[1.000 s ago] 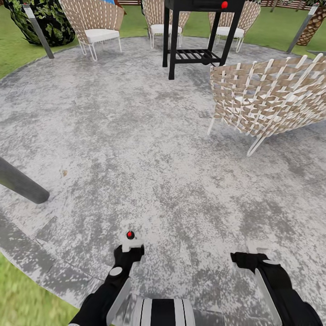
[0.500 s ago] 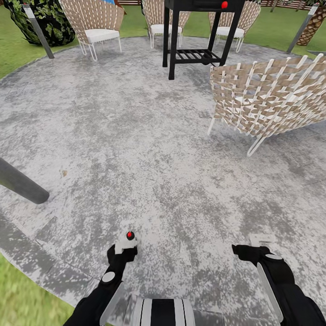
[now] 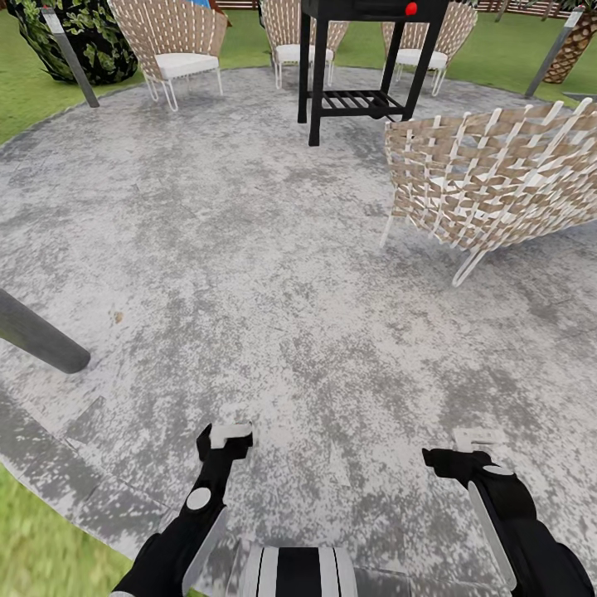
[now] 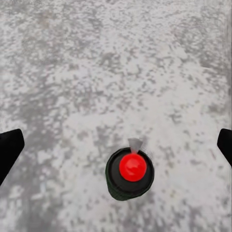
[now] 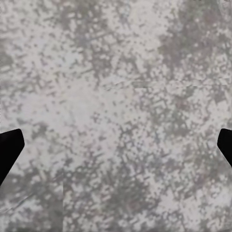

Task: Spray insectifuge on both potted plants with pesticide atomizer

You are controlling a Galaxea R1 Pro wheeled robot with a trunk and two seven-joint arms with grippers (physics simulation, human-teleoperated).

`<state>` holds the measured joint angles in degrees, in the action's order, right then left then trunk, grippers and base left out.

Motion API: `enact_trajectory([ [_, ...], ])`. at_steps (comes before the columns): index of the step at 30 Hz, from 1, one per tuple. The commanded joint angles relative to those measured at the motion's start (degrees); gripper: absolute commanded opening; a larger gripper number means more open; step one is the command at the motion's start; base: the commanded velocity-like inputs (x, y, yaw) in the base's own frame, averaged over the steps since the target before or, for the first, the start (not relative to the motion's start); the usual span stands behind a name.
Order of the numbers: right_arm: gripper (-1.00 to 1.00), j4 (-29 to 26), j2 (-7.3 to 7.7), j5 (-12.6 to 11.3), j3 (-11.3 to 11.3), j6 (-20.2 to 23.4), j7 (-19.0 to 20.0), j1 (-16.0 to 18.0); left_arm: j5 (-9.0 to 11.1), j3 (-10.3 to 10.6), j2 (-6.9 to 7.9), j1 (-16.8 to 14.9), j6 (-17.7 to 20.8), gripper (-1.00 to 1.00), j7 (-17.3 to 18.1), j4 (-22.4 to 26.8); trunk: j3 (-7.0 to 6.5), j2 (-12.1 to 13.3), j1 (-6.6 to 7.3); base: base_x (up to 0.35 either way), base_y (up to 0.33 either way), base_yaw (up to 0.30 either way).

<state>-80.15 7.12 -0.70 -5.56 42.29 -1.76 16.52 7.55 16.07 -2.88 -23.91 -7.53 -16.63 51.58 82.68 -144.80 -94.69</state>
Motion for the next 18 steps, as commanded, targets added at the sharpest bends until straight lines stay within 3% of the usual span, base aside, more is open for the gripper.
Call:
enact_trajectory([
  [1, 1.0, 0.0, -0.05, 0.0, 0.0, 0.0, 0.0, 0.0, -0.3, 0.0, -0.03, 0.0, -0.3, 1.0, -0.1, 0.3, 0.0, 0.0, 0.0, 0.0, 0.0, 0.0],
  [2, 1.0, 0.0, -0.07, 0.0, 0.0, 0.0, 0.0, 0.0, -0.7, 0.0, -0.03, 0.0, -0.7, 1.0, -0.1, 0.7, 0.0, 0.0, 0.0, 0.0, 0.0, 0.0],
  [3, 1.0, 0.0, -0.08, 0.0, 0.1, 0.0, 0.0, 0.0, -3.3, 0.0, -0.02, 0.0, -4.3, 1.0, -0.1, 0.7, 0.0, 0.0, 0.0, 0.0, 0.0, 0.0],
  [15, 1.0, 0.0, -0.09, 0.0, 0.1, 0.0, 0.0, 0.0, -3.5, 0.2, 0.08, 0.0, -6.3, 1.0, 0.2, -1.6, 0.0, 0.0, 0.0, 0.0, 0.0, 0.0],
  [18, 1.0, 0.0, -0.09, 0.0, 0.1, 0.0, 0.0, 0.0, -3.5, 0.2, 0.03, 0.0, -6.9, 1.0, 0.3, -1.8, 0.67, 0.0, -0.08, 0.0, 0.0, 0.0],
])
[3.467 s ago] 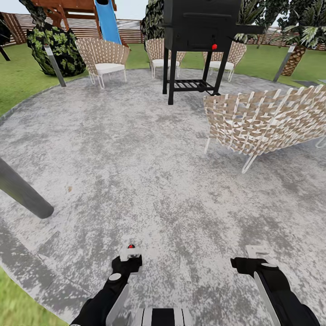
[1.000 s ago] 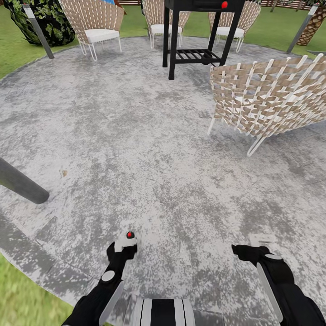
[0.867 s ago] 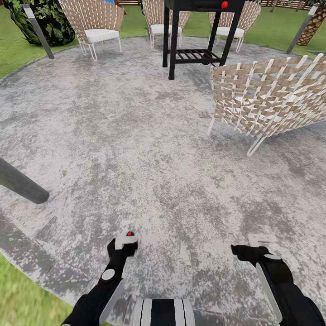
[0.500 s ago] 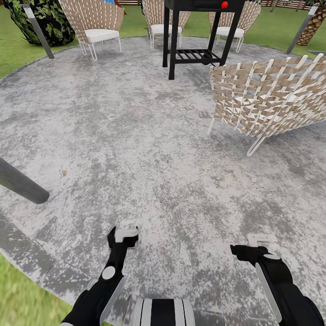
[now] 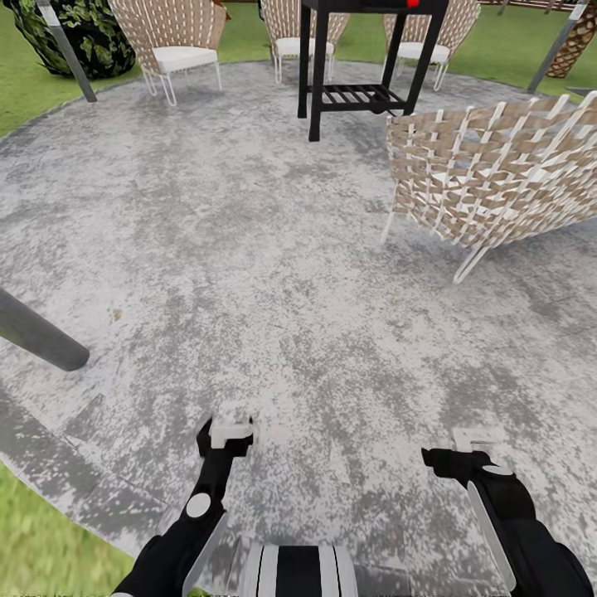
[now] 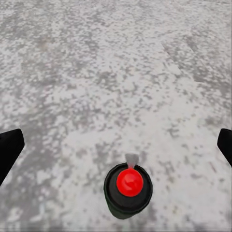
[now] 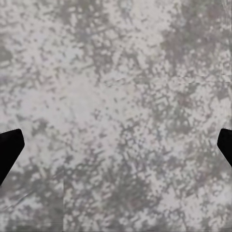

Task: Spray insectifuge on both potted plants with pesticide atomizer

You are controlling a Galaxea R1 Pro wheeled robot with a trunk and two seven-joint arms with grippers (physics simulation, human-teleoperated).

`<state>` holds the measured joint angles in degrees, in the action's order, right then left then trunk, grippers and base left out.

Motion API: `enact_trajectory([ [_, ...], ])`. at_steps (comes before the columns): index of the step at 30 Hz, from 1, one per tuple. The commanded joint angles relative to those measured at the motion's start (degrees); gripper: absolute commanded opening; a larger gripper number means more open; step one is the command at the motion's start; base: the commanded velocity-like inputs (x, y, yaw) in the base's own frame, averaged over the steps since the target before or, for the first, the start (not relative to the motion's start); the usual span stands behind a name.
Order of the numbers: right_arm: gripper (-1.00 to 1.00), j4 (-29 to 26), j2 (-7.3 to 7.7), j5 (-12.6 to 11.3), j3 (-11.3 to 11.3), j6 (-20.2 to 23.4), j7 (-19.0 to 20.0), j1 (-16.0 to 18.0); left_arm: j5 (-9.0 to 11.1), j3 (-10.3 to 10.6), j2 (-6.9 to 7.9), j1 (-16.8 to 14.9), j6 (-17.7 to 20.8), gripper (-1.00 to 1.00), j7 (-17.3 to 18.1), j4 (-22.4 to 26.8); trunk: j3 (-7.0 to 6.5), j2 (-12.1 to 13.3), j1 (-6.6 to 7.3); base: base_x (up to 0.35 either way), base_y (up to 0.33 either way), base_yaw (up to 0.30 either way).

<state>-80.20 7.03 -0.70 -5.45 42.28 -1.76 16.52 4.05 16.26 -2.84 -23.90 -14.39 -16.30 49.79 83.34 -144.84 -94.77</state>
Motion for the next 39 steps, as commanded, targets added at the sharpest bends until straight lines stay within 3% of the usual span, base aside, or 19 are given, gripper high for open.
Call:
enact_trajectory([
  [1, 1.0, 0.0, 0.0, 0.0, 0.0, 0.0, 0.0, 0.0, 0.0, 0.0, 0.02, 0.0, -0.1, 1.0, 0.0, 0.0, 0.23, 0.0, -0.02, 0.0, 0.0, 0.0],
  [7, 1.0, 0.0, 0.14, 0.0, -0.2, 0.0, 0.0, 0.0, -0.8, -0.2, 0.01, -0.1, -1.0, 1.0, 0.2, -1.8, 1.56, -0.1, -0.18, 0.0, 0.0, 0.0],
  [11, 1.0, 0.0, 0.14, 0.1, -0.3, 0.0, -0.1, 0.0, -1.6, -0.3, 0.28, -2.0, -3.2, 1.0, 0.3, -3.2, 2.44, -0.1, -0.28, 0.0, 0.0, 0.0],
  [21, 1.0, 0.0, 0.09, 0.1, -0.2, 0.0, -0.1, 0.0, -1.7, -0.4, 0.12, -4.1, -3.4, 1.0, 0.3, -3.4, 4.66, -0.3, -0.54, 0.0, 0.0, 0.0],
  [29, 1.0, 0.0, 0.09, 0.1, -0.2, 0.0, -0.1, 0.0, -1.7, -0.3, 0.06, -4.1, -3.5, 1.0, 0.3, -3.3, 4.66, -0.3, -0.54, 0.0, 0.0, 0.0],
  [39, 1.0, 0.0, 0.18, 0.1, -0.3, 0.1, 0.0, 0.0, -1.6, -0.3, -0.05, -4.1, -3.4, 1.0, 0.3, -3.3, 6.88, -0.4, -0.8, 0.0, 0.0, 0.0],
])
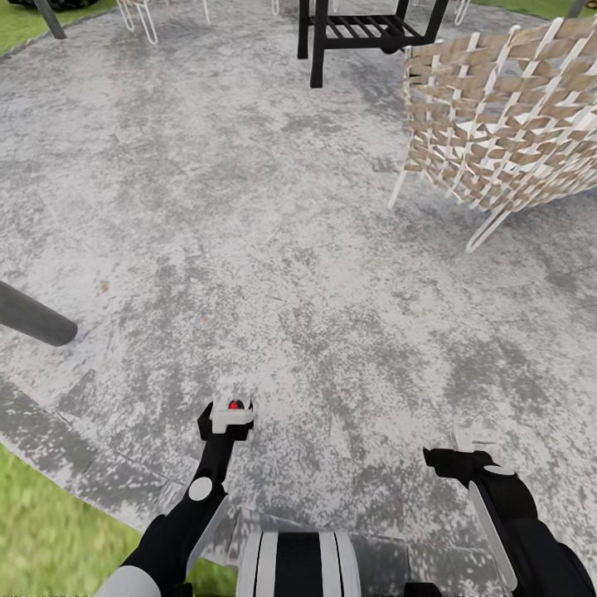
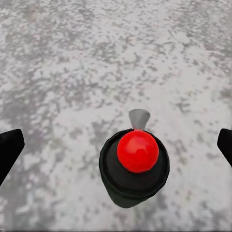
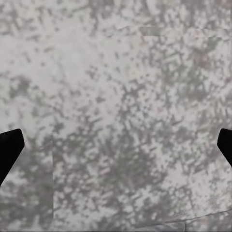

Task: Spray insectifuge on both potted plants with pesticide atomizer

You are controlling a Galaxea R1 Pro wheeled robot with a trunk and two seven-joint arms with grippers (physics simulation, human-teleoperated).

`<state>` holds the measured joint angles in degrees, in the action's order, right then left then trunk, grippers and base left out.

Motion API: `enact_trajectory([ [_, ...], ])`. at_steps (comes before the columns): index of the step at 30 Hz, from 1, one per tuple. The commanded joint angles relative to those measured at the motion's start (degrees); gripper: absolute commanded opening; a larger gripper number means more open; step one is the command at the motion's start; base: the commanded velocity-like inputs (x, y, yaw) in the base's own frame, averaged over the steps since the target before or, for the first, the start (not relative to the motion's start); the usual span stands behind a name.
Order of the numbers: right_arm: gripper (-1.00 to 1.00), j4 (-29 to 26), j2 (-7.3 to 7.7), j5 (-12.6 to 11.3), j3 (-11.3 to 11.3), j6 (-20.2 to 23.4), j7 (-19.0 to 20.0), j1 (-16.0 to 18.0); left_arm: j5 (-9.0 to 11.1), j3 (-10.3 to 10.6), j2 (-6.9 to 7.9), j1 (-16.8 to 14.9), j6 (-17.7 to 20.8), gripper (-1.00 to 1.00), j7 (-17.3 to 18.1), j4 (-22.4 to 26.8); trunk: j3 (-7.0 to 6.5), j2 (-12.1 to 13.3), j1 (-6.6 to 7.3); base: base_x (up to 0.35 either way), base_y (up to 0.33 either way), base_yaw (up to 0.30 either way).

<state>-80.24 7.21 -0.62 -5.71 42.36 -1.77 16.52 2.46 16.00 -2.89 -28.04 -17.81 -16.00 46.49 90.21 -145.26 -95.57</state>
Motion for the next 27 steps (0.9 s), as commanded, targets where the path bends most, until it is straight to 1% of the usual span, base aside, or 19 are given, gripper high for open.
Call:
enact_trajectory([
  [1, 1.0, 0.0, 0.0, 0.0, 0.0, 0.0, 0.0, 0.0, 0.0, 0.0, 0.0, 0.0, 0.0, 1.0, 0.0, 0.0, 0.23, 0.0, -0.02, 0.0, 0.0, 0.0],
  [18, 1.0, 0.0, -0.09, 0.0, 0.1, -0.1, 0.0, 0.0, 0.0, -0.1, 0.05, 0.0, 0.1, 1.0, 0.2, 0.3, 4.0, -0.2, -0.46, 0.0, 0.0, 0.0],
  [27, 1.0, -0.1, -0.09, 0.0, 0.1, -0.1, 0.0, 0.0, 0.0, -0.1, 0.02, -0.1, 0.2, 1.0, 1.4, 0.1, 5.99, -0.4, -0.69, 0.0, 0.0, 0.0],
])
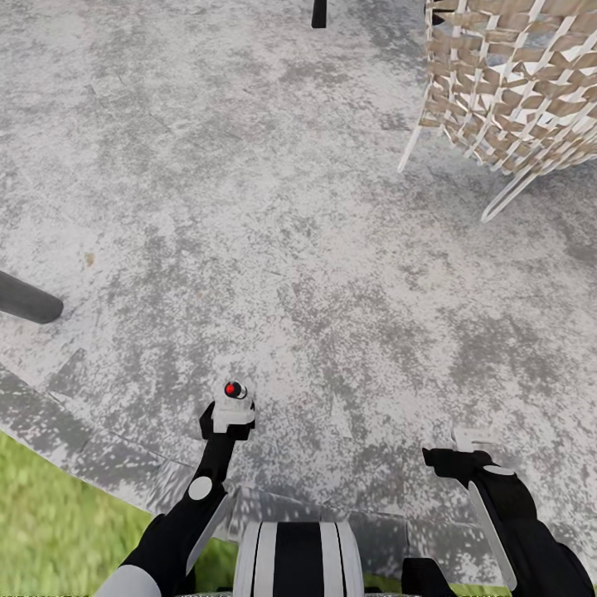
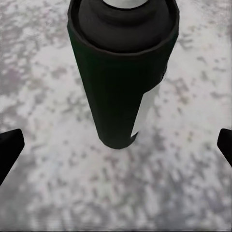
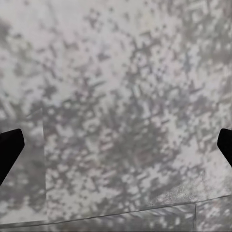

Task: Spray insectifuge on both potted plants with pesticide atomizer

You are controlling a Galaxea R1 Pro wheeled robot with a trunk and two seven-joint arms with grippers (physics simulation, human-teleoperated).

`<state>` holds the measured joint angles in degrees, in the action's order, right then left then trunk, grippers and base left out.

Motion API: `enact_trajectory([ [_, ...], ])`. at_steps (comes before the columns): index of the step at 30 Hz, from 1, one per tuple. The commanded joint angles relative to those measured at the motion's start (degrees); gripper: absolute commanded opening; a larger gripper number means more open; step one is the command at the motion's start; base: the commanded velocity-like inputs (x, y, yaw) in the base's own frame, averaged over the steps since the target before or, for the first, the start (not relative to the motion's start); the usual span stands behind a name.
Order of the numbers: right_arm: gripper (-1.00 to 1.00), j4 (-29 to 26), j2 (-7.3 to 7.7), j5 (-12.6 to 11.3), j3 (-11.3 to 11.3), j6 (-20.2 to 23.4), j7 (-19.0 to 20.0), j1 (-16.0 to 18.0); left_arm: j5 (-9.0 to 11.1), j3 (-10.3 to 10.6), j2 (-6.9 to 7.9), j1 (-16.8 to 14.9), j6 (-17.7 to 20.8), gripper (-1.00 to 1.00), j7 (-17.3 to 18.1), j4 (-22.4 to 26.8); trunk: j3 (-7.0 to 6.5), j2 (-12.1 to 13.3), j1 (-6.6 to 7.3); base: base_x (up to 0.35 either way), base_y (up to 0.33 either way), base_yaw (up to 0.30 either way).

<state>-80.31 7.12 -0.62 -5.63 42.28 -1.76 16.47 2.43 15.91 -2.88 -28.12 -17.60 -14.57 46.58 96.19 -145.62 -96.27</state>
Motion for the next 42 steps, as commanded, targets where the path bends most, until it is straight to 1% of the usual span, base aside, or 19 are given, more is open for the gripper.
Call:
enact_trajectory([
  [1, 1.0, 0.0, 0.0, 0.0, 0.0, 0.0, 0.0, 0.0, 0.0, 0.0, -0.01, 0.0, 0.0, 1.0, 0.0, 0.0, 0.01, 0.0, 0.0, 0.0, 0.0, 0.0],
  [4, 1.0, 0.0, 0.0, 0.0, 0.0, 0.0, 0.0, 0.0, 0.4, -0.2, -0.02, 0.0, -0.2, 1.0, -0.1, 0.0, 0.01, 0.0, 0.0, 0.0, 0.0, 0.0],
  [6, 1.0, 0.0, 0.0, 0.0, 0.1, 0.0, 0.0, 0.0, 0.4, -0.3, -0.17, 0.0, -0.1, 1.0, -1.0, -0.1, 0.01, 0.0, 0.0, 0.0, 0.0, 0.0],
  [7, 1.0, 0.0, -0.07, 0.0, 0.2, 0.0, -0.1, 0.0, 0.3, 0.2, -0.08, 0.1, -1.3, 1.0, -3.0, -0.1, 0.01, 0.0, 0.0, 0.0, 0.0, 0.0],
  [8, 1.0, 0.0, -0.08, 0.0, 0.2, 0.0, -0.1, 0.0, 0.0, 0.3, -0.02, 0.1, -1.4, 1.0, -3.1, -0.4, 0.01, 0.0, 0.0, 0.0, 0.0, 0.0],
  [9, 1.0, 0.0, -0.13, 0.0, 0.2, 0.0, -0.1, 0.0, -1.3, 0.3, -0.17, 0.1, -1.4, 1.0, -3.3, -1.2, 0.01, 0.0, 0.0, 0.0, 0.0, 0.0],
  [10, 1.0, 0.0, -0.22, 0.0, 0.3, 0.0, -0.1, 0.0, -2.0, 0.2, -0.41, 0.1, -1.4, 1.0, -3.4, -2.0, 0.01, 0.0, 0.0, 0.0, 0.0, 0.0],
  [12, 1.0, 0.0, -0.25, 0.0, 0.8, -0.1, -0.2, 0.0, -1.7, 0.0, -1.07, 0.1, -1.5, 1.0, -3.5, -1.8, 0.01, 0.0, 0.0, 0.0, 0.0, 0.0],
  [14, 1.0, 0.0, -0.26, 0.0, 1.9, -0.1, -0.3, 0.0, -1.6, -0.1, -1.8, 0.1, -0.8, 1.0, -3.7, -1.5, 0.01, 0.0, 0.0, 0.0, 0.0, 0.0],
  [16, 1.0, 0.0, -0.25, 0.0, 2.4, -0.1, -0.4, 0.0, -1.7, -0.1, -2.39, 0.1, 0.3, 1.0, -5.2, -1.5, 0.01, 0.0, 0.0, 0.0, 0.0, 0.0],
  [18, 1.0, 0.0, -0.26, 0.0, 2.6, -0.1, -0.4, 0.0, -1.7, -0.1, -2.45, 0.1, 0.6, 1.0, -5.7, -1.6, 0.01, 0.0, 0.0, 0.0, 0.0, 0.0],
  [22, 1.0, -0.1, -0.26, 0.0, 2.6, -0.2, -0.4, 0.0, -1.7, -0.2, -2.33, -0.1, 0.8, 1.0, -5.5, -2.0, 0.01, 0.0, 0.0, 0.0, 0.0, 0.0],
  [27, 1.0, -0.4, -0.18, 0.0, 2.5, -0.1, -0.4, 0.0, -1.9, -0.2, -2.36, -2.6, 0.9, 1.0, -5.4, -3.6, 0.01, 0.0, 0.0, 0.0, 0.0, 0.0],
  [28, 1.0, -0.4, -0.17, 0.0, 2.5, -0.1, -0.4, 0.0, -1.9, -0.2, -2.46, -3.4, 1.0, 1.0, -5.3, -4.1, 0.01, 0.0, 0.0, 0.0, 0.0, 0.0],
  [29, 1.0, -0.4, -0.14, 0.0, 2.5, -0.1, -0.4, 0.0, -2.0, -0.2, -2.61, -5.1, 1.0, 1.0, -5.1, -5.4, 0.01, 0.0, 0.0, 0.0, 0.0, 0.0],
  [36, 1.0, -0.6, -0.09, 0.0, 2.5, -0.1, -0.4, 0.0, -2.0, -0.2, -2.66, -7.1, 1.0, 1.0, -4.7, -7.2, 0.01, 0.0, 0.0, 0.0, 0.0, 0.0],
  [42, 1.0, -0.7, -0.09, 0.0, 2.5, -0.1, -0.4, 0.0, -2.0, -0.2, -2.66, -7.8, 0.9, 1.0, -4.7, -7.5, 0.01, 0.0, 0.0, 0.0, 0.0, 0.0],
])
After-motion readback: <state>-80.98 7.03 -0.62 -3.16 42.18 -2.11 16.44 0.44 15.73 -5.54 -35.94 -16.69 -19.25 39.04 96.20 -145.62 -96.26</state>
